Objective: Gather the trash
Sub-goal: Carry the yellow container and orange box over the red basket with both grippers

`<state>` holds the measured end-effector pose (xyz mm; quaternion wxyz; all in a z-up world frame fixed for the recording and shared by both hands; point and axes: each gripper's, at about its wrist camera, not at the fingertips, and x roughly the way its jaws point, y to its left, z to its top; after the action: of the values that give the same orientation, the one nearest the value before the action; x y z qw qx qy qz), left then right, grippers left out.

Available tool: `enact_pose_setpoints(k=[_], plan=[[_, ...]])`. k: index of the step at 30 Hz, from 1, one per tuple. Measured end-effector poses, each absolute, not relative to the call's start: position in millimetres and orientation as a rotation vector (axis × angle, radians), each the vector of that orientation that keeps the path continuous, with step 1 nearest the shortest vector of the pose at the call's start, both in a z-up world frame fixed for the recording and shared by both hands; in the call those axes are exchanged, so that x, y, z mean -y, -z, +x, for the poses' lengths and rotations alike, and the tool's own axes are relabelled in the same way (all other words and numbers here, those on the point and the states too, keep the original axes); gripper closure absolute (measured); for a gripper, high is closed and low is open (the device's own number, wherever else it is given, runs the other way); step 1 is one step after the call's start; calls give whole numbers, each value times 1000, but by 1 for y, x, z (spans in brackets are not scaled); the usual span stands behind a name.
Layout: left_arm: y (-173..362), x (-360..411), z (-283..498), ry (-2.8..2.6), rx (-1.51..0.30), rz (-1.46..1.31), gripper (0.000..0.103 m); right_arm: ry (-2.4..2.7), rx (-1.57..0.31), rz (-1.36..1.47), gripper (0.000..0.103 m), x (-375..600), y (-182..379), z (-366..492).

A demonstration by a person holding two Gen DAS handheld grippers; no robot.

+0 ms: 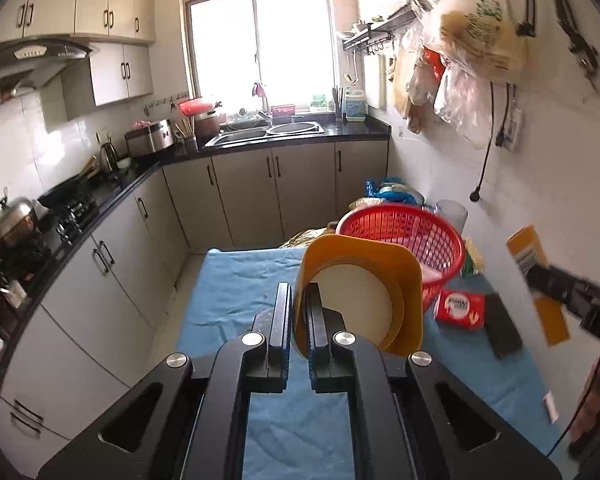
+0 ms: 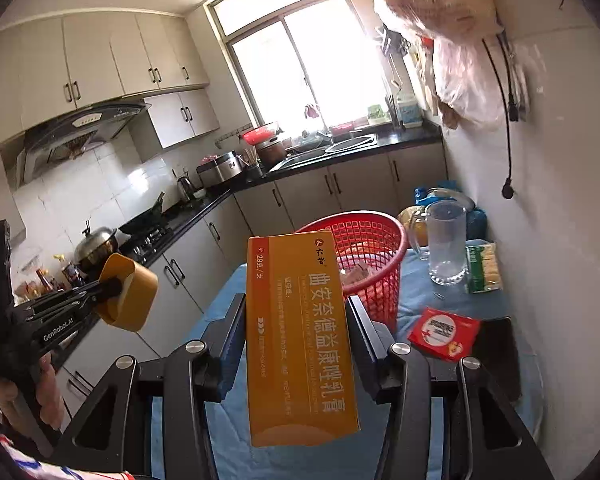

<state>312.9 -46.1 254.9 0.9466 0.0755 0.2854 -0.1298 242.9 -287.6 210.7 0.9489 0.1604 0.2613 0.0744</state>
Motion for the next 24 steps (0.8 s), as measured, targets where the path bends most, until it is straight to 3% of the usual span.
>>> enact_pose_setpoints(k=[24], plan=[[-218,163,488,272,-749,51,96,-154,-612,653,50,361,-166,428]])
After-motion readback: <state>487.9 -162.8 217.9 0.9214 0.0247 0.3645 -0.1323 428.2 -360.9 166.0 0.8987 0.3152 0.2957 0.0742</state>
